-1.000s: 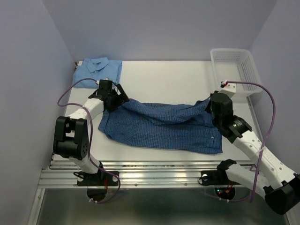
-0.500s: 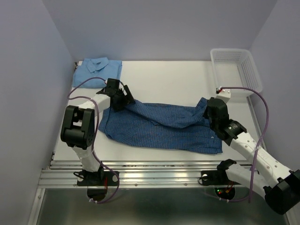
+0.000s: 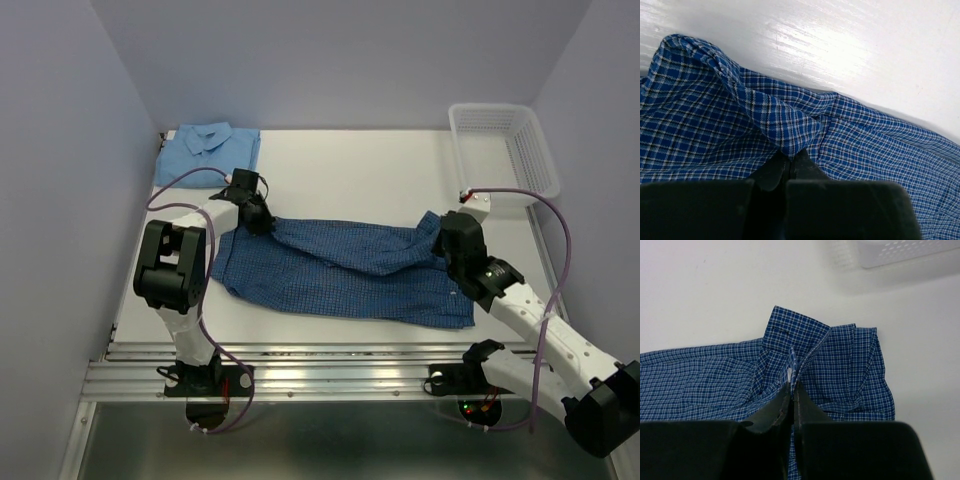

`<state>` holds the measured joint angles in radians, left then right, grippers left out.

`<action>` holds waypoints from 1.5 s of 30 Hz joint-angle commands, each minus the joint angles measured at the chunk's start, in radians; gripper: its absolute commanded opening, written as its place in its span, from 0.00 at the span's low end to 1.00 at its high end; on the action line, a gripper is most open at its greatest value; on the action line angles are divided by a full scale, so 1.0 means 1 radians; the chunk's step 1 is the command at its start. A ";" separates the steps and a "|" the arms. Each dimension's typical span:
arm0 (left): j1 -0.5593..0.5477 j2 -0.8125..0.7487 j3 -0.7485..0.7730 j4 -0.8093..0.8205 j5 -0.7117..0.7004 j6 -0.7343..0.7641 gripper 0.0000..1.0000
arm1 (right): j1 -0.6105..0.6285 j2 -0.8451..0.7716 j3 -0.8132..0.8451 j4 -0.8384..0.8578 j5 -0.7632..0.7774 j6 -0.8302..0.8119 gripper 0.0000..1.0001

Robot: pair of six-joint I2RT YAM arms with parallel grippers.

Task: Fold and stack the long sleeve shirts
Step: Fold the shirt

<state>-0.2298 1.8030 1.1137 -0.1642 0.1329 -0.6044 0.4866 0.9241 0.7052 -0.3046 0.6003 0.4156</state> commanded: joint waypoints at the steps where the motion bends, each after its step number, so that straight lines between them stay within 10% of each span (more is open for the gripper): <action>1: -0.005 -0.086 0.052 -0.029 -0.044 -0.008 0.00 | 0.003 0.008 0.013 0.052 0.096 0.005 0.08; 20: -0.005 -0.277 -0.159 -0.001 -0.139 -0.103 0.04 | 0.003 -0.028 -0.062 0.185 0.159 -0.009 0.09; 27: -0.005 -0.180 -0.157 0.019 -0.159 -0.100 0.15 | -0.011 0.125 -0.144 0.188 0.303 0.068 0.12; 32: -0.005 -0.130 -0.127 0.029 -0.141 -0.086 0.42 | -0.048 0.260 -0.156 0.243 0.412 0.138 0.13; 45: -0.005 -0.114 -0.060 0.014 -0.150 -0.048 0.44 | -0.048 0.115 -0.015 0.234 0.219 0.043 0.17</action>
<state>-0.2298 1.6863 1.0138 -0.1535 0.0017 -0.6769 0.4454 1.1580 0.6117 -0.1051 0.8795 0.4923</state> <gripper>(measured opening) 0.434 0.162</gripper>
